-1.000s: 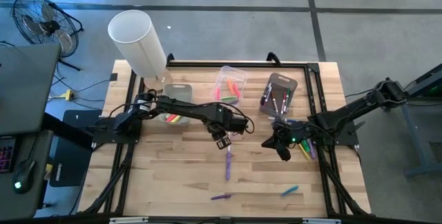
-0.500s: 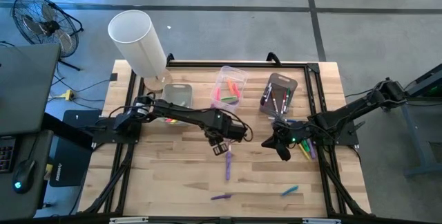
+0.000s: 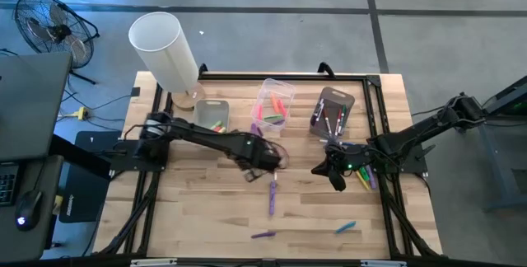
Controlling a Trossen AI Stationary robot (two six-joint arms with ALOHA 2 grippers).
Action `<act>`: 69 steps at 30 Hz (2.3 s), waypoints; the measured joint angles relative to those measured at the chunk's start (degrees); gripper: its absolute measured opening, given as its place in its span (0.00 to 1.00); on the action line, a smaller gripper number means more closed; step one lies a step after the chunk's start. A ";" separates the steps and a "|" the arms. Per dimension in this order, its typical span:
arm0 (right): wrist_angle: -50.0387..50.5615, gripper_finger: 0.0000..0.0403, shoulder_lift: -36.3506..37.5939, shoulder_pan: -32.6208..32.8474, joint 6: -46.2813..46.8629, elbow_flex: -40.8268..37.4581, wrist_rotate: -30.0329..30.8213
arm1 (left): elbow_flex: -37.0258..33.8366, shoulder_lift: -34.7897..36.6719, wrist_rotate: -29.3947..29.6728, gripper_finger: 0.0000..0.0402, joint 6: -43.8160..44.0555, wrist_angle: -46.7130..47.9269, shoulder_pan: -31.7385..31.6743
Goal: Pick & Place Markers
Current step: Put the violet highlighter into the gray bin
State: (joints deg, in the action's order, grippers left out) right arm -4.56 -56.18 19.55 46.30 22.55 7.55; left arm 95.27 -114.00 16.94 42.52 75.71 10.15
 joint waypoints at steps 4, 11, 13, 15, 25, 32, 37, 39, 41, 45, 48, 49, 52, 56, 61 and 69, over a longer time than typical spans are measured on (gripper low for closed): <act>-0.07 0.00 0.02 0.00 -0.23 0.00 -0.08 | -11.10 8.76 -1.77 0.30 5.50 -8.71 -0.37; -0.40 0.00 -0.10 0.00 -2.02 0.00 1.20 | -19.53 17.66 -2.05 0.30 17.95 -24.61 -2.73; -0.63 0.00 -0.27 0.00 -3.05 0.00 1.25 | -18.73 17.49 -3.07 0.30 17.99 -28.86 -3.78; -0.92 0.00 -0.31 0.00 -3.28 0.00 1.46 | -18.70 17.18 -4.18 0.30 17.99 -28.69 -4.89; -0.67 0.00 -0.70 -0.04 -3.31 0.00 1.05 | -17.62 9.88 -5.62 0.30 17.97 -30.83 -9.54; -0.42 0.00 -0.70 -0.04 -3.31 0.00 1.05 | -17.56 6.52 -5.67 0.30 17.99 -31.63 -11.66; -0.42 0.00 -0.70 -0.04 -3.40 0.00 1.03 | -17.56 5.77 -5.56 0.30 18.49 -30.71 -12.53; -0.42 0.00 -0.70 -0.04 -3.81 0.00 1.03 | -17.49 4.76 -4.48 0.30 19.33 -30.90 -12.86; -0.39 0.00 -0.70 -0.04 -3.95 0.00 1.01 | -17.66 4.56 -3.75 0.30 19.46 -29.06 -13.15; -0.42 0.00 -0.70 -0.04 -4.37 0.00 1.01 | -17.51 4.36 -3.43 0.30 19.44 -28.71 -13.63; -0.39 0.00 -0.70 -0.04 -4.39 0.00 1.01 | -17.55 3.34 -3.58 0.30 19.41 -28.86 -13.57; -0.39 0.00 -0.70 -0.04 -4.41 0.00 1.01 | -17.55 3.01 -3.78 0.30 19.41 -29.10 -13.53; -0.39 0.00 -0.70 -0.04 -4.80 0.00 1.01 | -17.57 1.72 -4.91 0.30 19.37 -29.12 -13.53; -0.37 0.00 -0.70 -0.04 -4.81 0.00 1.01 | -17.56 0.37 -6.34 0.30 19.31 -29.69 -13.53; -0.37 0.00 -0.70 -0.04 -4.81 0.00 1.01 | -17.38 -0.28 -7.22 0.30 19.28 -30.02 -13.51; -0.37 0.00 -0.70 -0.04 -5.25 0.00 1.02 | -17.45 -0.34 -7.27 0.30 19.27 -30.12 -13.51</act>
State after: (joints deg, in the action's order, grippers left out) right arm -4.93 -56.88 19.51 41.06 22.55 8.57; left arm 77.82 -114.34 9.67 61.79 45.58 -3.36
